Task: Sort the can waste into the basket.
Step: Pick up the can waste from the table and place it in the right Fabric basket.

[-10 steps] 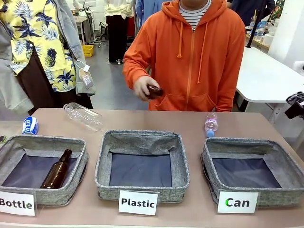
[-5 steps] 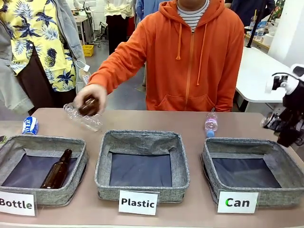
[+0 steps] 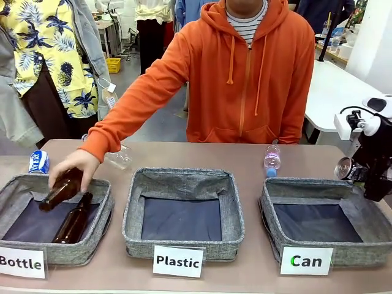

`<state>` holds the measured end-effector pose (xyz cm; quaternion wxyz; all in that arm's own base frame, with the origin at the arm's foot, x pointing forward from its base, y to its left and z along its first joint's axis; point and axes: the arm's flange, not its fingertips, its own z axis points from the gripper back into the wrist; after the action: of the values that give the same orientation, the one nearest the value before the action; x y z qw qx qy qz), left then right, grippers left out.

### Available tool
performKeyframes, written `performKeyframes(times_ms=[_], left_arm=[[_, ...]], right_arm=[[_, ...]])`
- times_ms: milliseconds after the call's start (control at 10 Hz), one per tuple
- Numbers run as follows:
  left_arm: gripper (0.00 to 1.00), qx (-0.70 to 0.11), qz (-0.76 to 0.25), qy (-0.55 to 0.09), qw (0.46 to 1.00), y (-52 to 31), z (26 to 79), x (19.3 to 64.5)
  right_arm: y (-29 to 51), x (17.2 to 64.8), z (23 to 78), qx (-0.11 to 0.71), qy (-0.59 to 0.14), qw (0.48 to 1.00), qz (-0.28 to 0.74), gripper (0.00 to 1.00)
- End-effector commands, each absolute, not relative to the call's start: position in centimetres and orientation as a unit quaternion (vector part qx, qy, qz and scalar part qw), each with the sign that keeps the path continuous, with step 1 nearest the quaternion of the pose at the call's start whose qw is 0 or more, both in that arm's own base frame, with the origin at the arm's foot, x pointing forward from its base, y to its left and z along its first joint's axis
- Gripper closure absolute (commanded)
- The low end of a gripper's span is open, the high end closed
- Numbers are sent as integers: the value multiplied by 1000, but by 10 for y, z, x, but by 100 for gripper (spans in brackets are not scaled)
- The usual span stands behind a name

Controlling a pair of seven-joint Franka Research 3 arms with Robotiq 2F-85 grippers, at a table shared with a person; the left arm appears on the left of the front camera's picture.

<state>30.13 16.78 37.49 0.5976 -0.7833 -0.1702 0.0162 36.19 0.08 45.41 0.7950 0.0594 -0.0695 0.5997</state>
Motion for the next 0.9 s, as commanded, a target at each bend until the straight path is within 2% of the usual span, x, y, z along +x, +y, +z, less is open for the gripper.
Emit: performKeyframes(times_ms=[0,200,600,700,800], left_arm=[[0,-830,40,-229,507,230,418,296],[0,-849,42,-246,466,254,432,286],[0,-851,46,-232,469,241,426,285],[0,-851,40,-223,473,237,428,289],[0,-849,39,-217,481,231,428,288]], right_arm=[[-2,371,449,61,-67,789,607,100],[0,374,446,70,-67,788,608,100],[-2,380,444,77,-76,795,597,100],[-2,385,444,82,-84,801,587,88],[-3,386,443,86,-84,801,587,44]])
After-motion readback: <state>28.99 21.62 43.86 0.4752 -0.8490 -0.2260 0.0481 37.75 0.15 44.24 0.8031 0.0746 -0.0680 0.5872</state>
